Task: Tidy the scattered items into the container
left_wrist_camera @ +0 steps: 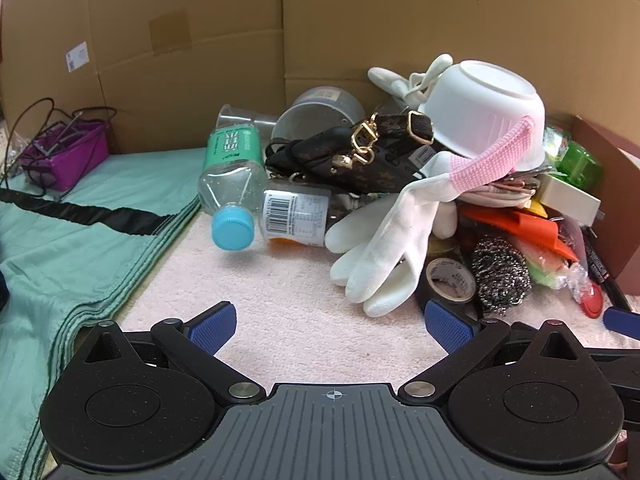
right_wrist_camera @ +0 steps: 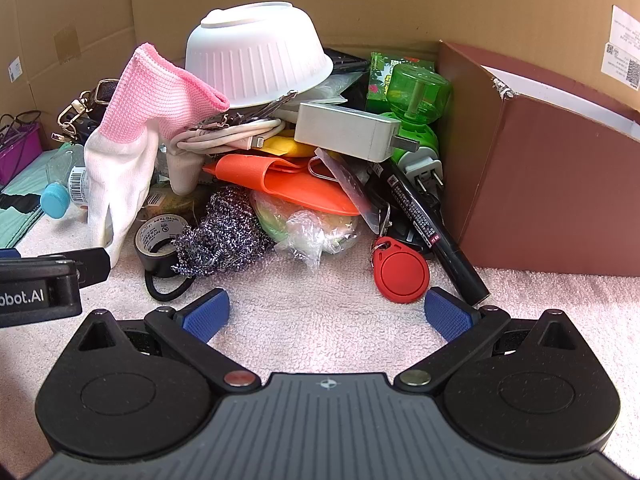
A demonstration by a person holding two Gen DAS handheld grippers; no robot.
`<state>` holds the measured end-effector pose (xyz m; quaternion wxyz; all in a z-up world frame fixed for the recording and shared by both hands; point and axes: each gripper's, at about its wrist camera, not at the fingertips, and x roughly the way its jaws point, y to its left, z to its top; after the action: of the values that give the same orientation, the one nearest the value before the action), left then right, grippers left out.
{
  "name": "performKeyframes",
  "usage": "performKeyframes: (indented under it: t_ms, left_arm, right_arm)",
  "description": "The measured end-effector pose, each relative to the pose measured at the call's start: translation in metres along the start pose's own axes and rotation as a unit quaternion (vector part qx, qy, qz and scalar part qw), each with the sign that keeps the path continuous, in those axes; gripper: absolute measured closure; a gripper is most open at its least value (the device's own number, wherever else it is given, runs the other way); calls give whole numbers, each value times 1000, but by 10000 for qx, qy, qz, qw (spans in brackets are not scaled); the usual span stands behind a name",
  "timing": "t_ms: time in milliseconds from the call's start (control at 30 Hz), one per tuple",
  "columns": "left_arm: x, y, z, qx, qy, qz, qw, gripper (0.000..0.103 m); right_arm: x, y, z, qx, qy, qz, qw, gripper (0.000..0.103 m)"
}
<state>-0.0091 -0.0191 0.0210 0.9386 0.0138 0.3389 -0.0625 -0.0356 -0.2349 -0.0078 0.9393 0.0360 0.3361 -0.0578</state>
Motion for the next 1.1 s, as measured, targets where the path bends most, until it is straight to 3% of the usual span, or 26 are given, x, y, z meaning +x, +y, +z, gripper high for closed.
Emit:
performKeyframes:
  t_ms: [233, 1100]
  left_arm:
    - [6, 1, 0, -19, 192, -7, 9998, 0]
    - [18, 7, -9, -97, 301, 47, 9995, 0]
  right_arm:
    - [0, 0, 0, -5, 2, 3, 10000, 0]
    - [3, -4, 2, 21, 13, -19, 10000, 0]
